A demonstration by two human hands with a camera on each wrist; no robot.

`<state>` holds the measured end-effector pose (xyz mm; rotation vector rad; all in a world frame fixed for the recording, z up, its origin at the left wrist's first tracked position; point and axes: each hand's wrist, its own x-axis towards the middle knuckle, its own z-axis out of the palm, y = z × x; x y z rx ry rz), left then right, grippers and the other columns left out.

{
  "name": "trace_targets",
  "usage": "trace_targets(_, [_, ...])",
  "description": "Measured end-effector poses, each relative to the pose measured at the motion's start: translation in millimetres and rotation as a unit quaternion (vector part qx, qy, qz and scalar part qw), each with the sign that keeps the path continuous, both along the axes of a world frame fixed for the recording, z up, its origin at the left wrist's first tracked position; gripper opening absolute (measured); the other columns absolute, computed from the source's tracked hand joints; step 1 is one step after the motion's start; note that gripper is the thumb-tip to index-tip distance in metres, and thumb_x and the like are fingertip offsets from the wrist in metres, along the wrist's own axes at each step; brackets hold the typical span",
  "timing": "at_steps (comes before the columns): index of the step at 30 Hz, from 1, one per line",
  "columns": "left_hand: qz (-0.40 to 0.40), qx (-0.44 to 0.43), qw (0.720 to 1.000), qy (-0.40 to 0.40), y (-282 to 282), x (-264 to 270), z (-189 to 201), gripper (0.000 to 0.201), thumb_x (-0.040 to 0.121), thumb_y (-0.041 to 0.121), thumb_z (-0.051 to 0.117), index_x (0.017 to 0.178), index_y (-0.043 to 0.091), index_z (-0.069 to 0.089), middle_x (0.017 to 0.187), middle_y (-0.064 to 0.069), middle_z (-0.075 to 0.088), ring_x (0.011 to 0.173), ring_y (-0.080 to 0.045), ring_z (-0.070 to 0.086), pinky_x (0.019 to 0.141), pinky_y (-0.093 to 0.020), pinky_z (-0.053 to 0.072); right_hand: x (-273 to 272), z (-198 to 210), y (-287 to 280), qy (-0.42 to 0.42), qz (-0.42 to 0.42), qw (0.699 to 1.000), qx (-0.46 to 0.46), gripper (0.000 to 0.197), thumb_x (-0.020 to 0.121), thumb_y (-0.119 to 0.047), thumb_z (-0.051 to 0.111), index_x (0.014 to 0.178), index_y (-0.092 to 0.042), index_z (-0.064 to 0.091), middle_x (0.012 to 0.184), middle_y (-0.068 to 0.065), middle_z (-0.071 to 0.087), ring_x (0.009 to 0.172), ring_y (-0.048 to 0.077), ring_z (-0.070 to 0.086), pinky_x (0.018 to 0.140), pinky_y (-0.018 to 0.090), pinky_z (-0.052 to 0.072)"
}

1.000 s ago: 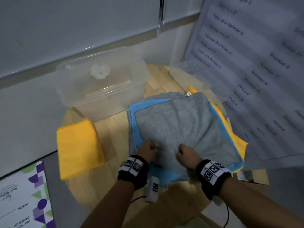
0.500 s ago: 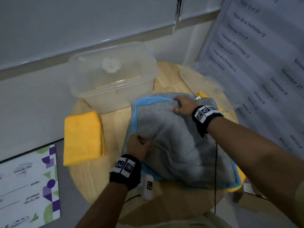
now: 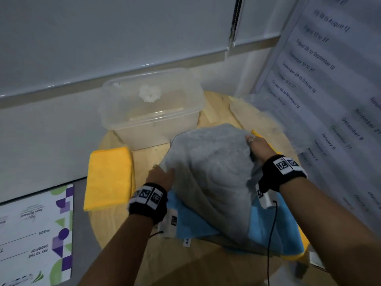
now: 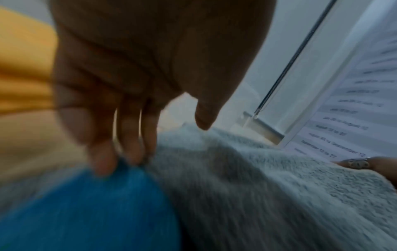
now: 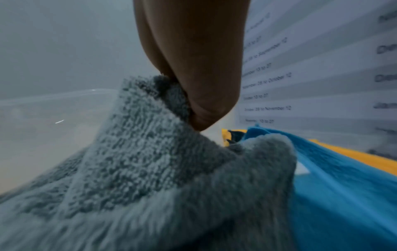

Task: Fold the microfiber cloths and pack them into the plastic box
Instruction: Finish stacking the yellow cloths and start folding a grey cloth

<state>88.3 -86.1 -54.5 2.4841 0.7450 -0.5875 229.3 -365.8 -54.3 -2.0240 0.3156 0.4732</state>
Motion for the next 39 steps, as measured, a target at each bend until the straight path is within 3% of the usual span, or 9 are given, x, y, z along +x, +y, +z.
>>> trace_targets(4, [0.136, -0.183, 0.973, 0.037, -31.7, -18.2, -16.2, 0.058, 0.081, 0.043, 0.057, 0.130, 0.014, 0.044, 0.120, -0.020, 0.059, 0.107, -0.038, 0.060, 0.091, -0.044, 0.051, -10.9, -14.1, -11.9, 0.048, -0.080, 0.994, 0.056, 0.052, 0.091, -0.046, 0.047, 0.130, -0.011, 0.051, 0.127, 0.010, 0.056, 0.110, 0.028, 0.058, 0.095, 0.043, 0.048])
trace_targets(8, [0.129, -0.257, 0.958, -0.010, -26.4, -19.5, -18.5, 0.034, 0.079, 0.033, 0.068, 0.103, 0.011, 0.057, 0.105, -0.018, 0.064, 0.083, -0.027, 0.061, 0.077, -0.038, 0.056, -20.2, 6.2, -7.5, 0.038, -0.097, 0.992, 0.072, 0.026, 0.101, -0.029, 0.039, 0.080, -0.020, 0.051, 0.064, -0.001, 0.048, 0.033, -0.002, 0.050, 0.035, 0.011, 0.037])
trace_targets(13, [0.218, -0.383, 0.886, -0.144, 0.4, -0.6, 24.9, 0.033, 0.096, 0.027, 0.048, 0.115, 0.000, 0.052, 0.110, -0.018, 0.057, 0.082, -0.024, 0.059, 0.052, -0.028, 0.058, -17.3, 25.1, -7.5, -0.036, -0.136, 0.985, 0.101, 0.025, 0.093, -0.033, 0.050, 0.089, -0.012, 0.063, 0.091, 0.012, 0.066, 0.085, 0.030, 0.063, 0.082, 0.044, 0.052])
trace_targets(20, [0.139, -0.444, 0.834, -0.296, 70.9, 20.9, 94.4, 0.037, 0.095, 0.011, 0.048, 0.130, 0.018, 0.039, 0.081, 0.002, 0.073, 0.076, -0.009, 0.069, 0.063, -0.022, 0.057, -11.9, 62.5, -15.7, -0.162, -0.120, 0.978, 0.059, 0.037, 0.093, -0.039, 0.051, 0.098, -0.003, 0.059, 0.093, 0.010, 0.058, 0.086, 0.020, 0.054, 0.068, 0.029, 0.041])
trace_targets(22, [0.102, -0.437, 0.840, -0.305, 84.4, 18.5, 109.2, 0.043, 0.094, 0.008, 0.048, 0.125, 0.033, 0.032, 0.081, 0.002, 0.072, 0.074, -0.007, 0.069, 0.065, -0.024, 0.057, -15.8, 65.7, -17.1, -0.174, -0.110, 0.976, 0.066, 0.026, 0.089, -0.038, 0.059, 0.094, -0.013, 0.056, 0.097, 0.007, 0.058, 0.089, 0.020, 0.054, 0.073, 0.029, 0.043])
trace_targets(27, [0.035, -0.311, 0.899, -0.308, 98.5, 10.5, 121.1, 0.035, 0.089, 0.006, 0.057, 0.070, 0.030, 0.074, 0.071, 0.014, 0.070, 0.079, -0.002, 0.062, 0.074, -0.015, 0.048, -29.2, 69.6, -16.3, -0.166, -0.099, 0.962, 0.192, 0.012, 0.086, -0.023, 0.066, 0.094, -0.028, 0.059, 0.077, 0.005, 0.060, 0.073, 0.020, 0.052, 0.060, 0.027, 0.042])
trace_targets(30, [0.022, -0.300, 0.918, -0.258, 101.9, 6.8, 119.8, 0.018, 0.081, 0.005, 0.068, 0.082, 0.023, 0.070, 0.085, 0.011, 0.068, 0.084, 0.000, 0.062, 0.086, -0.021, 0.045, -35.0, 72.2, -18.5, -0.144, -0.058, 0.959, 0.235, 0.007, 0.081, -0.024, 0.070, 0.087, -0.026, 0.069, 0.082, -0.001, 0.065, 0.083, 0.020, 0.053, 0.054, 0.020, 0.046])
trace_targets(35, [-0.004, -0.299, 0.928, -0.221, 111.8, 2.6, 124.2, 0.027, 0.077, -0.002, 0.069, 0.093, 0.020, 0.067, 0.098, 0.005, 0.064, 0.094, -0.008, 0.059, 0.084, -0.014, 0.051, -36.1, 76.2, -32.5, -0.097, -0.001, 0.934, 0.345, 0.079, 0.024, -0.045, 0.094, 0.095, -0.018, 0.070, 0.076, -0.005, 0.072, 0.068, 0.006, 0.066, 0.060, 0.018, 0.054])
trace_targets(39, [-0.056, -0.244, 0.939, -0.238, 120.6, 2.3, 129.5, 0.018, 0.085, -0.002, 0.061, 0.093, 0.013, 0.068, 0.080, 0.015, 0.070, 0.077, 0.005, 0.063, 0.074, -0.007, 0.052, -40.4, 85.4, -34.8, -0.074, 0.014, 0.936, 0.344, 0.071, 0.014, -0.039, 0.096, 0.079, -0.019, 0.077, 0.074, -0.002, 0.073, 0.068, 0.009, 0.068, 0.061, 0.019, 0.056])
